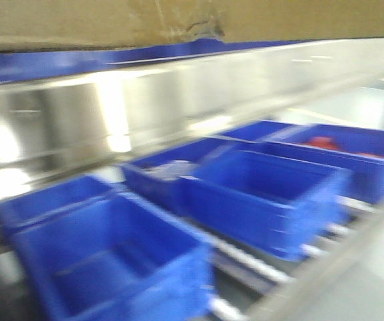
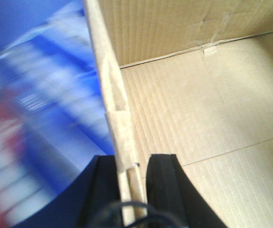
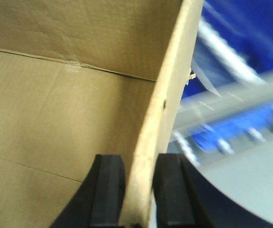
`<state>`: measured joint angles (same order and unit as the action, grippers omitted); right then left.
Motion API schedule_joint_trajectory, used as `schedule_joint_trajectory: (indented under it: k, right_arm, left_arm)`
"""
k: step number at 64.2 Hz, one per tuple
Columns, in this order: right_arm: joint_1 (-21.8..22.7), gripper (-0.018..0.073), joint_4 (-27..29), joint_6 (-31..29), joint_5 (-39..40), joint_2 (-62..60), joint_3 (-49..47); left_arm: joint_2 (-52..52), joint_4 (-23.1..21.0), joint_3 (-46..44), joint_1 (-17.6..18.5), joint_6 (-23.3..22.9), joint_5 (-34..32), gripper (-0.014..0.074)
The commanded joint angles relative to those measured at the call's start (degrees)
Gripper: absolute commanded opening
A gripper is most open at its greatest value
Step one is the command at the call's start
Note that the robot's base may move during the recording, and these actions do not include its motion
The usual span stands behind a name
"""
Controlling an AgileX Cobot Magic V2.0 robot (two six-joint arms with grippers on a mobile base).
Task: Grab carton from right shelf to conveyor
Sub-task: 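Hold the carton with both grippers while the base turns away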
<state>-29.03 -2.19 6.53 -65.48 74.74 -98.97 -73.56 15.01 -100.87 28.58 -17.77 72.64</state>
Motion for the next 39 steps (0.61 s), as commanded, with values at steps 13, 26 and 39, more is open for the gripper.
schedule_joint_trajectory:
  k: [13, 26, 39]
  right_arm:
    - [-0.3, -0.0065, 1.0, -1.0, 4.3, -0.7, -0.3]
    - [-0.3, -0.0065, 1.0, -1.0, 4.3, -0.7, -0.3]
    - [-0.3, -0.0065, 1.0, -1.0, 4.3, -0.7, -0.3]
  left_arm:
    - [0.5, -4.2, -0.3, 0.8, 0.5, -2.7, -0.0016]
    - [0.5, -4.1, -0.3, 0.8, 0.5, -2.7, -0.0016]
    - [0.5, -4.0, -0.3, 0.8, 0.5, -2.7, -0.0016]
